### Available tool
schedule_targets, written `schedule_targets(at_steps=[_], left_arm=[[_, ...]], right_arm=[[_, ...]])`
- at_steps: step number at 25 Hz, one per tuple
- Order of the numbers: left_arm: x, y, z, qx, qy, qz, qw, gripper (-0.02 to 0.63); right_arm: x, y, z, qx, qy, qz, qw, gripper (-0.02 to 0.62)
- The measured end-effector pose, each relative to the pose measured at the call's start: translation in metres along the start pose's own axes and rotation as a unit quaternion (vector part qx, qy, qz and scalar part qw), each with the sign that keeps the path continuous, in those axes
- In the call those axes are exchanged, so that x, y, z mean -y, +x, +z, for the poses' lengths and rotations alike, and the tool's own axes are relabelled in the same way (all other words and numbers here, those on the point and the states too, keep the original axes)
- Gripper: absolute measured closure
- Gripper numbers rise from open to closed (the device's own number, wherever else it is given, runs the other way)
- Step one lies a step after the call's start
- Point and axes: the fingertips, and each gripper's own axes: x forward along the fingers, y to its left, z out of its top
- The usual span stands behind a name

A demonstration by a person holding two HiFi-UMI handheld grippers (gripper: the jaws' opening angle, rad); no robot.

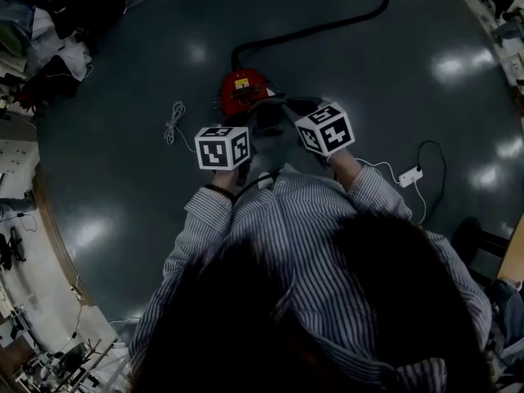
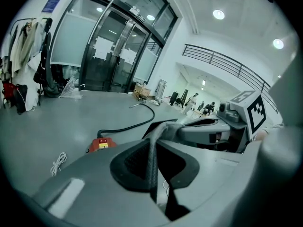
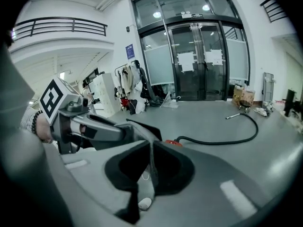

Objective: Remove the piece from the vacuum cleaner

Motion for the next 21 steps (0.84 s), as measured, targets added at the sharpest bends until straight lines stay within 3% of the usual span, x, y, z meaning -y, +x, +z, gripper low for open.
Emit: schedule_targets(at_steps=[21], left_arm=[[0.016,-0.006,-0.001,0.008,0.008,-0.002,0.9999,0.581]], right_arm=[[-0.004,-0.019,-0.004,0.009,0.007,-0.01,1.0,0.571]])
